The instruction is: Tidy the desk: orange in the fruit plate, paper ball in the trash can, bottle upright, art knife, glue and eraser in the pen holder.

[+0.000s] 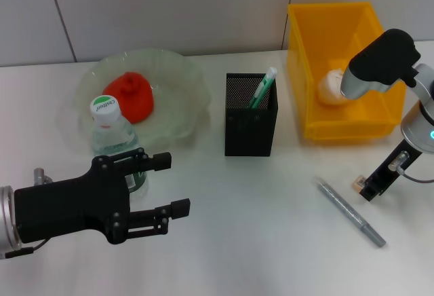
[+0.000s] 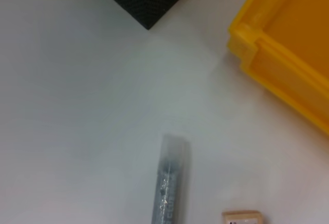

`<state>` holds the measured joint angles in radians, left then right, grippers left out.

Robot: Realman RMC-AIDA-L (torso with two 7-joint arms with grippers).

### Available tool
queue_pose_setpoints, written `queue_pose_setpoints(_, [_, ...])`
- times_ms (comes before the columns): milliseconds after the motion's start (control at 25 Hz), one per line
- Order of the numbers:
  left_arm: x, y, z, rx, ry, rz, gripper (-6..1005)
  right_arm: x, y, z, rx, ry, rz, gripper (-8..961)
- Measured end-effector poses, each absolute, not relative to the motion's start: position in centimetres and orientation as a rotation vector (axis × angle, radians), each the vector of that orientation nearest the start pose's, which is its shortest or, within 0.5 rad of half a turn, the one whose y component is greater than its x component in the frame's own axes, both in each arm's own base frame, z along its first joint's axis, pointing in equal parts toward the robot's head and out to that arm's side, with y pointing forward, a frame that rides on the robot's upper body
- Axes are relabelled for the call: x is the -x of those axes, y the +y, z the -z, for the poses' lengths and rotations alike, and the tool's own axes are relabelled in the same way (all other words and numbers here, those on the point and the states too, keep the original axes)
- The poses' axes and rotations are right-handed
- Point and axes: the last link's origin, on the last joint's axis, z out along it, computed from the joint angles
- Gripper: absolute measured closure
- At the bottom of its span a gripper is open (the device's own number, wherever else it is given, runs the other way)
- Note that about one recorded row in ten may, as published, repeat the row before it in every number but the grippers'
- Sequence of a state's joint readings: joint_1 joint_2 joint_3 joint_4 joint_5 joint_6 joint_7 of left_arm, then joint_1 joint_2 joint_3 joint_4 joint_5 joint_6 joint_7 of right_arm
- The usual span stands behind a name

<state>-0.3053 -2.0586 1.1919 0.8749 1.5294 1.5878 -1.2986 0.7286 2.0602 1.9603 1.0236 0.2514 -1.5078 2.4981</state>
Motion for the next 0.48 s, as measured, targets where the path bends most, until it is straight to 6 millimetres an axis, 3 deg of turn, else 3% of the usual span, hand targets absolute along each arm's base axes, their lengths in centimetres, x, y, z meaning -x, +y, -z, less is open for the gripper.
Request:
queue_pose_setpoints(280, [23.0, 28.7, 0.5, 2.81, -0.293, 0.92, 208, -24.2, 37.9, -2.1, 2.384, 1.071, 0.769, 699])
queue_pose_setpoints(480, [22.9, 28.6, 0.4, 2.812, -0.292, 0.922, 207, -22.0, 37.6, -2.4, 2.439, 1.061, 0.686, 699])
